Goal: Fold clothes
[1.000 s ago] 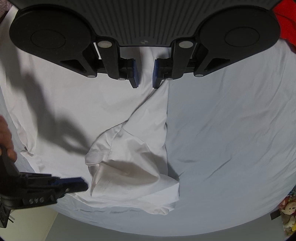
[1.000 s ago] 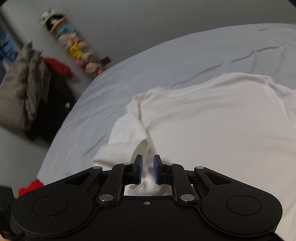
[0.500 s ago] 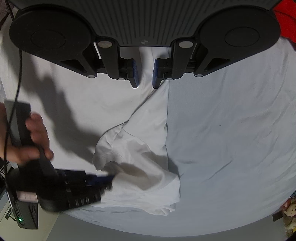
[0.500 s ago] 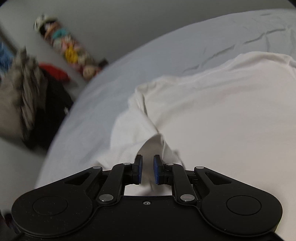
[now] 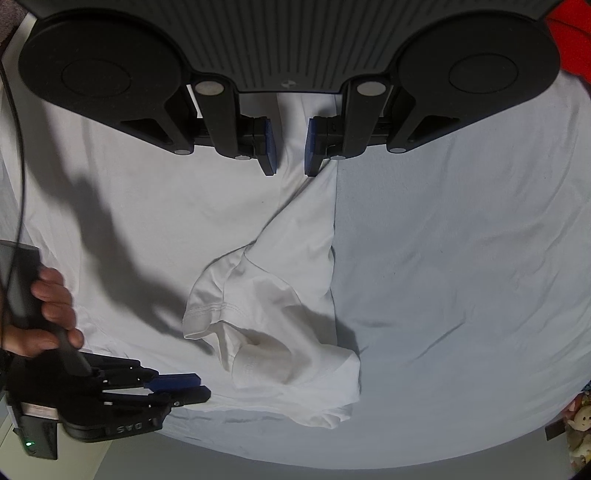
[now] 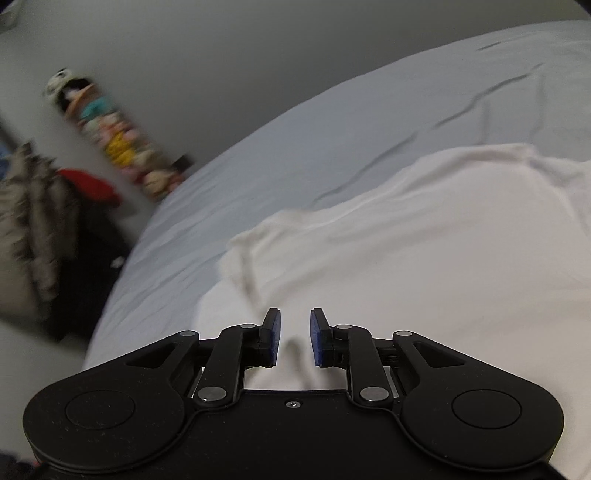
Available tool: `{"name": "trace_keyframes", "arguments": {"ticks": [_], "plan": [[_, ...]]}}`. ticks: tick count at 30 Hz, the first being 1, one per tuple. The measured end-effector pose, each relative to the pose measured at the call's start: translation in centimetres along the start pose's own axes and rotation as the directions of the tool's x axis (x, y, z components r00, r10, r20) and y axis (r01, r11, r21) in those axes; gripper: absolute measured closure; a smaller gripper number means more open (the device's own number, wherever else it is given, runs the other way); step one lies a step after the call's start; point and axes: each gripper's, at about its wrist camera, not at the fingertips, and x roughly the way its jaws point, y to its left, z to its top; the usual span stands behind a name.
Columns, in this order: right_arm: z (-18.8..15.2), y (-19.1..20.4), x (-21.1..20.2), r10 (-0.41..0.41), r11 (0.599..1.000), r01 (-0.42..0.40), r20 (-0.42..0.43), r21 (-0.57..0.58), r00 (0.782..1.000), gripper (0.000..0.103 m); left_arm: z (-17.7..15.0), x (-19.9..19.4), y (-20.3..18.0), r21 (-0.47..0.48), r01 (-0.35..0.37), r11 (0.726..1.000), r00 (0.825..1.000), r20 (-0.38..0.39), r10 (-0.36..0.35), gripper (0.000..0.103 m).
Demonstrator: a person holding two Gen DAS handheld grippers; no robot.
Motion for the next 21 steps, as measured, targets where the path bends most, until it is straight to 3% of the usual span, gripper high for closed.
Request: {"name": "trace_keyframes", "arguments": {"ticks": [3, 7, 9, 12, 17, 21], "plan": [[-0.6, 1.7, 0.1, 0.053, 0.997, -0.055, -0.048, -0.057, 0.997, 0.052, 0.1, -0.1, 0.0, -0.005, -0.001, 1.0, 1.0, -0.004, 0.001, 0.086], [-1.7, 3.8, 0.8, 0.035, 0.991, -0.045, -0.078, -0.13, 0.996, 0.052, 0.1, -0.1, 0.0, -0.018, -0.001, 1.0, 1.0, -0.006, 0.001, 0.086], [-2.0, 4.1, 1.0, 0.048, 0.991, -0.058, -0.085, -0.121, 0.995, 0.059, 0.0, 0.0, 0.0, -0.016, -0.002, 1.0, 1.0, -0.003, 0.002, 0.086], [-2.1, 4.9, 0.8, 0.085, 0.99, -0.095, -0.096, -0.108, 0.992, 0.096, 0.0, -0.1, 0.0, -0.015, 0.001, 1.0, 1.0, -0.002, -0.001, 0.086], [-0.3, 6.1, -1.4, 0.113, 0.986, -0.115, -0.026, -0.118, 0.993, 0.1, -0.1, -0.2, 0.1, -0.022, 0.001, 1.0, 1.0, -0.002, -0.001, 0.086], [1.1, 5.7, -3.4, 0.074, 0.991, -0.071, 0.025, -0.112, 0.997, 0.1, -0.2, -0.3, 0.2, -0.023, -0.002, 1.0, 1.0, 0.004, 0.002, 0.086]]}}
